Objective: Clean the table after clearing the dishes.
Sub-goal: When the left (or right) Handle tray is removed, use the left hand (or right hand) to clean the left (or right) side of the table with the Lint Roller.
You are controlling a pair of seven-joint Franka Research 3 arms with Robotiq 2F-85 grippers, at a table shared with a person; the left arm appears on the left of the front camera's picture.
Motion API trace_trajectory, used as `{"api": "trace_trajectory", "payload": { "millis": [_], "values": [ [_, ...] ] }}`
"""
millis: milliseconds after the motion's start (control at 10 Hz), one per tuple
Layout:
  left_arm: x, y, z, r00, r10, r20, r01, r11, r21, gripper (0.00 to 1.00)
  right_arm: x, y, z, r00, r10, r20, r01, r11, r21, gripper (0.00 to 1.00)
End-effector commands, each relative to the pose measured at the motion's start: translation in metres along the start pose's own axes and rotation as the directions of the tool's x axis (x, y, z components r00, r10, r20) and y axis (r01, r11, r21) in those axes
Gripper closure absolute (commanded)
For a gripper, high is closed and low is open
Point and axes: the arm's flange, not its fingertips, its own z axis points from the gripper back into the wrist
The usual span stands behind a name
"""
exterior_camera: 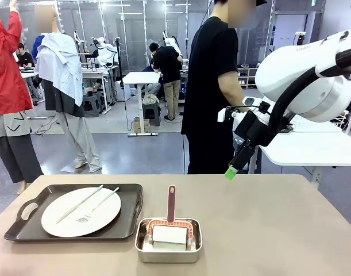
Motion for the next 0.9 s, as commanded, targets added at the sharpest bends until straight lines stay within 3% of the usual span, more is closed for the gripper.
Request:
{"api": "trace_trajectory", "payload": {
  "millis": [0,200,400,500,800],
  "values": [
    [0.003,0.000,0.003,1.000,-0.004,-0.002,0.004,1.000,-0.001,0.00,0.000,0.000,0.000,1.000,0.000,0.000,0.000,1.000,0.000,0.00],
    [0.003,0.000,0.003,1.000,-0.004,-0.002,0.004,1.000,-0.001,0.00,0.080,-0.017,-0.019,0.973,0.179,-0.142,-0.176,0.984,0.038,0.00],
    [0.003,0.000,0.003,1.000,-0.004,-0.002,0.004,1.000,-0.001,0.00,0.132,-0.010,-0.066,0.918,0.287,-0.273,-0.263,0.957,0.119,0.00],
    [0.003,0.000,0.003,1.000,-0.004,-0.002,0.004,1.000,-0.001,0.00,0.145,0.000,-0.093,0.896,0.347,-0.277,-0.309,0.936,0.171,0.00],
    [0.003,0.000,0.003,1.000,-0.004,-0.002,0.004,1.000,-0.001,0.00,0.169,0.011,-0.127,0.844,0.423,-0.330,-0.384,0.906,0.178,0.00]
  ]
}}
